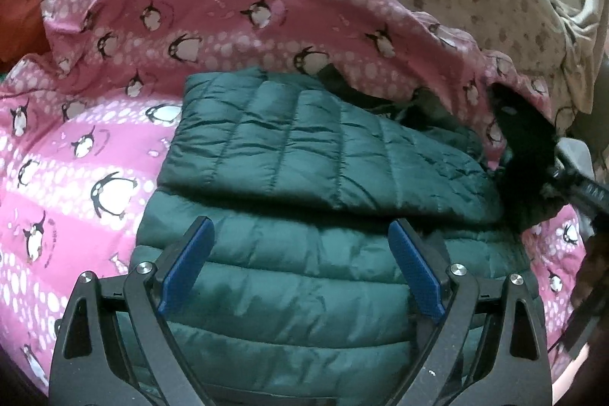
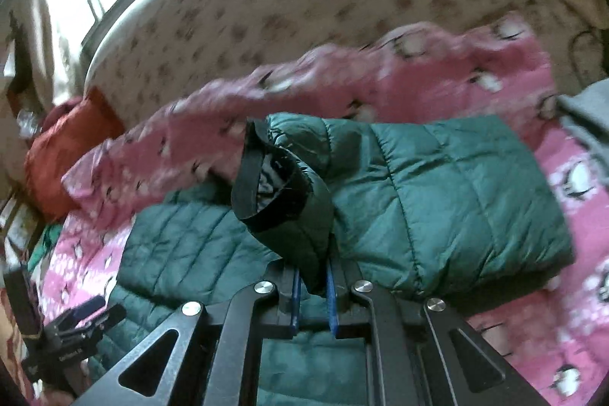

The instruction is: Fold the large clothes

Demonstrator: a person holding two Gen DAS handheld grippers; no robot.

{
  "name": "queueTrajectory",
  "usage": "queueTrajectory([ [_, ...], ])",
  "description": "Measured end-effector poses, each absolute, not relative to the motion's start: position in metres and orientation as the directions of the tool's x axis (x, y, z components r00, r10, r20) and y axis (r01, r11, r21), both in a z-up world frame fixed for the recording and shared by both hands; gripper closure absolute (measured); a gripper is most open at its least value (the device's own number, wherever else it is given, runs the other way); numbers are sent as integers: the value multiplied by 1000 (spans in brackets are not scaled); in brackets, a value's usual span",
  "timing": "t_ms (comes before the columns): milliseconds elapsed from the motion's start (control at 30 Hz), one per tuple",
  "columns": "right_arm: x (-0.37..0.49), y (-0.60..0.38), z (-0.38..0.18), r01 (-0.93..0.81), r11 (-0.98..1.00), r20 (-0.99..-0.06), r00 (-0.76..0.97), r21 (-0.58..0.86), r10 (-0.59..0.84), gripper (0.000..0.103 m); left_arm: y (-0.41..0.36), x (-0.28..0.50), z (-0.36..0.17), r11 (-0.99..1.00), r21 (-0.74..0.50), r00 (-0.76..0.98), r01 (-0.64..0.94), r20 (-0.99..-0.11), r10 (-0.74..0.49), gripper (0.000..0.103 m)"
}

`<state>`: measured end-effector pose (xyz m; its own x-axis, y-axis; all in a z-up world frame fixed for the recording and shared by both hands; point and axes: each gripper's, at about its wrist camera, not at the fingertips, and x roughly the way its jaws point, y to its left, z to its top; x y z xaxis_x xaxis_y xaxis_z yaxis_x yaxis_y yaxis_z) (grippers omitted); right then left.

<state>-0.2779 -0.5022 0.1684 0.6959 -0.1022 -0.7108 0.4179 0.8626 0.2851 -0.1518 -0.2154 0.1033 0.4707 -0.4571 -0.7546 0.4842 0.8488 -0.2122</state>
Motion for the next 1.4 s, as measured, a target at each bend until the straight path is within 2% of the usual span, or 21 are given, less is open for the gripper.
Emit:
queueTrajectory([
  [267, -240, -445, 124, 344, 893, -770, 638, 291, 6, 93, -206, -144, 95, 857, -244, 450, 453, -768, -456, 10],
  [400, -227, -431, 103, 314, 904, -815, 576, 288, 60, 91, -205, -139, 95, 848, -313, 419, 428, -762, -493, 10],
  [467, -232, -431, 107, 302, 908, -810, 583, 290, 65, 73, -205, -137, 97, 837, -363, 409, 409, -747, -524, 10],
  [500, -236, -431, 110, 291, 907, -801, 593, 305, 79, 57, -206, -136, 99, 831, -388, 406, 399, -737, -540, 10],
  [533, -243, -434, 117, 281, 904, -790, 607, 321, 92, 51, -209, -136, 101, 825, -407, 405, 392, -729, -553, 10],
  [700, -274, -449, 138, 304, 905, -786, 616, 297, 51, 51, -242, -137, 114, 800, -433, 377, 415, -719, -584, 10],
  [1100, -351, -497, 174, 400, 863, -753, 657, 308, -35, 51, -344, -156, 103, 777, -364, 304, 513, -770, -561, 10],
  [1133, -355, -499, 174, 407, 859, -753, 657, 311, -38, 51, -351, -158, 99, 777, -344, 295, 528, -783, -548, 14],
  [1167, -359, -502, 174, 415, 853, -752, 658, 316, -42, 51, -355, -159, 96, 772, -332, 286, 542, -791, -541, 31],
  [1200, -361, -503, 174, 419, 850, -750, 660, 318, -45, 51, -362, -160, 93, 768, -311, 273, 560, -806, -526, 43],
  [1233, -364, -505, 175, 423, 848, -748, 662, 320, -48, 51, -367, -161, 91, 774, -279, 273, 568, -823, -497, 61],
  [1267, -366, -506, 175, 426, 846, -745, 665, 320, -53, 51, -368, -160, 91, 774, -273, 273, 571, -826, -493, 71],
  [1333, -368, -508, 177, 435, 843, -742, 667, 318, -65, 51, -361, -157, 98, 759, -308, 264, 574, -807, -528, 79],
  [1400, -371, -511, 178, 445, 839, -741, 667, 312, -78, 51, -350, -152, 109, 763, -309, 297, 567, -788, -539, 82],
])
